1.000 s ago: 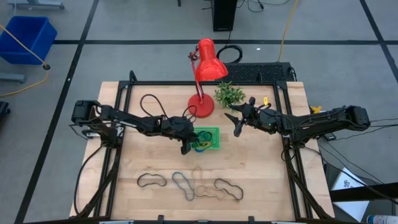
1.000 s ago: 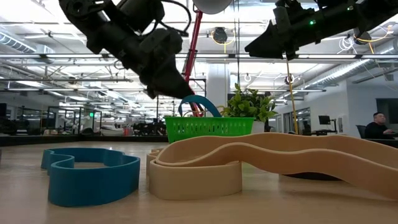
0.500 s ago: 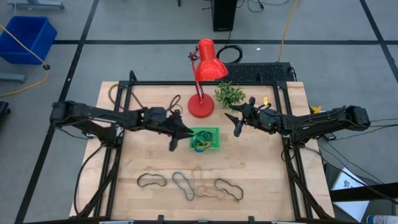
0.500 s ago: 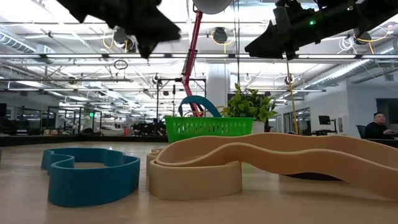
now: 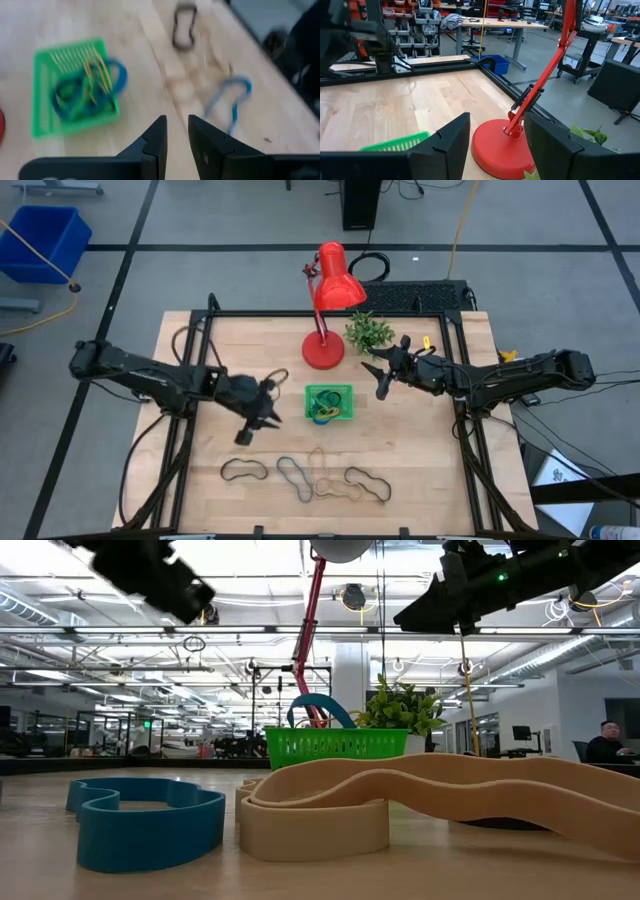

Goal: Pick and place rubber bands into bin
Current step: Put the left black rubber band into the green bin

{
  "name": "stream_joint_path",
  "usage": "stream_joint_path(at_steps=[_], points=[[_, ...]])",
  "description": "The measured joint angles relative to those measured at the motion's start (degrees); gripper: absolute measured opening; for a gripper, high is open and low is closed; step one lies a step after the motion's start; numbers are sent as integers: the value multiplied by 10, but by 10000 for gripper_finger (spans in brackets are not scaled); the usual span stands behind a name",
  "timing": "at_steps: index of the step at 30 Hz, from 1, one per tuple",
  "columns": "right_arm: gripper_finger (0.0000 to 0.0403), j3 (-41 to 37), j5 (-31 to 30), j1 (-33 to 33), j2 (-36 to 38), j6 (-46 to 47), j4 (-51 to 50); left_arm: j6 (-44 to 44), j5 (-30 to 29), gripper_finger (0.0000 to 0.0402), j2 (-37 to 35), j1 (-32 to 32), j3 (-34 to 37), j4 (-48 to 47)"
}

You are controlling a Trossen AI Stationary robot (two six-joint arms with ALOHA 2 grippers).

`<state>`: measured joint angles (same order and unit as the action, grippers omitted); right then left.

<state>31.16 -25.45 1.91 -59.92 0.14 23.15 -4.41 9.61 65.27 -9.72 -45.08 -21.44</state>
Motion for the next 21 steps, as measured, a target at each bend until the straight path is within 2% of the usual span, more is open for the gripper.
stream_joint_path(at_steps=[4, 8, 12, 17, 21], points=[[180, 0, 0, 0, 0, 0, 0, 26, -59, 85, 1, -50, 0, -94], [180, 0, 0, 0, 0, 0, -1, 62, -96, 85, 2, -107, 0, -140], [180, 0, 0, 0, 0, 0, -1, 91, -117, 85, 24, -149, 0, -140], [180, 0, 0, 0, 0, 0, -1, 140, -117, 85, 79, -177, 0, -139], [180, 0, 0, 0, 0, 0, -1, 145, -111, 85, 127, -196, 0, -110]])
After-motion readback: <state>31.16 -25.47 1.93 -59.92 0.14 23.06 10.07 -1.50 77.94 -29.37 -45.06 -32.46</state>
